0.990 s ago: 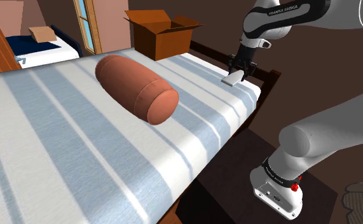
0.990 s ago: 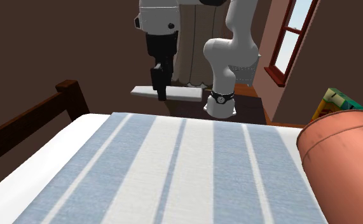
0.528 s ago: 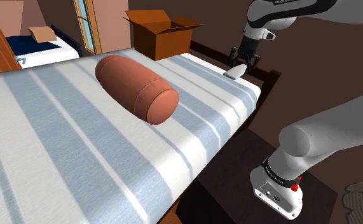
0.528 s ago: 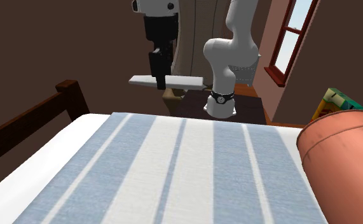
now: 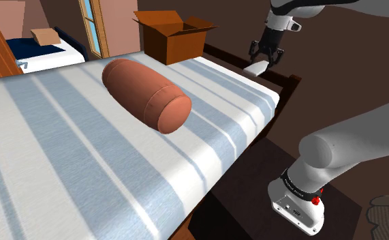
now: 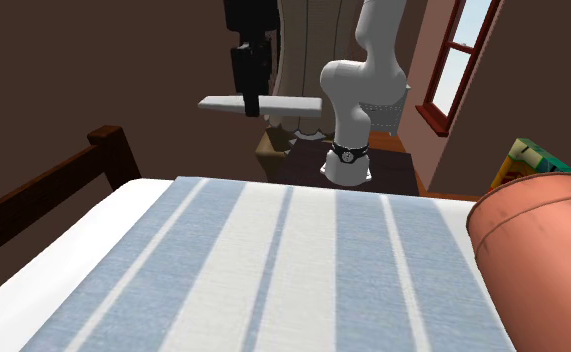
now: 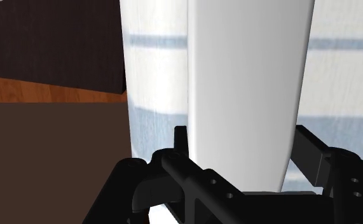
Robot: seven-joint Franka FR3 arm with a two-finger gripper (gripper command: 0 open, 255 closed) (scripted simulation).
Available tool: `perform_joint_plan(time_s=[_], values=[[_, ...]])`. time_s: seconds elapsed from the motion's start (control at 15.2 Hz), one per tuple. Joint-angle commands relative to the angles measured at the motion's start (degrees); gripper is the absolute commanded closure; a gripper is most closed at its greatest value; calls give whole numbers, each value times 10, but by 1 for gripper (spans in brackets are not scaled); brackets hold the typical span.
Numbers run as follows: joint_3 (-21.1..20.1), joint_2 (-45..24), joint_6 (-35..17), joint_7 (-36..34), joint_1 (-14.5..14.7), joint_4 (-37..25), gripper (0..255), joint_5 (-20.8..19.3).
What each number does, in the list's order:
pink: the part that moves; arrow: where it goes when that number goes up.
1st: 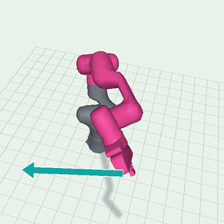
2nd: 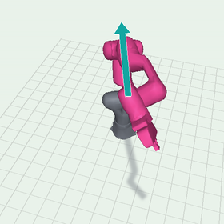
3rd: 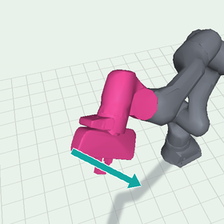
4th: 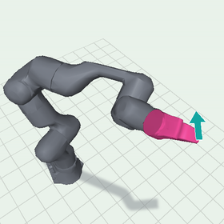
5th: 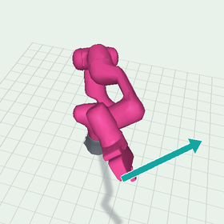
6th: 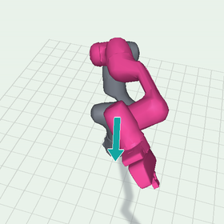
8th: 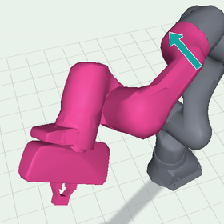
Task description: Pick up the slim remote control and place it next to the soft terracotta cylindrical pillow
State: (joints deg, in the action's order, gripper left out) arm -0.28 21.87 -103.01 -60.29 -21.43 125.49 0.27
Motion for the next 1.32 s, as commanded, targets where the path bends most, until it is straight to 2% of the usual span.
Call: perform_joint_plan(time_s=[0.0,0.59,1.25], values=[[0,-1,15,0,0,-16,255,0],[0,-5,79,0,0,-84,255,0],[-93,67,91,-128,50,-28,255,46]])
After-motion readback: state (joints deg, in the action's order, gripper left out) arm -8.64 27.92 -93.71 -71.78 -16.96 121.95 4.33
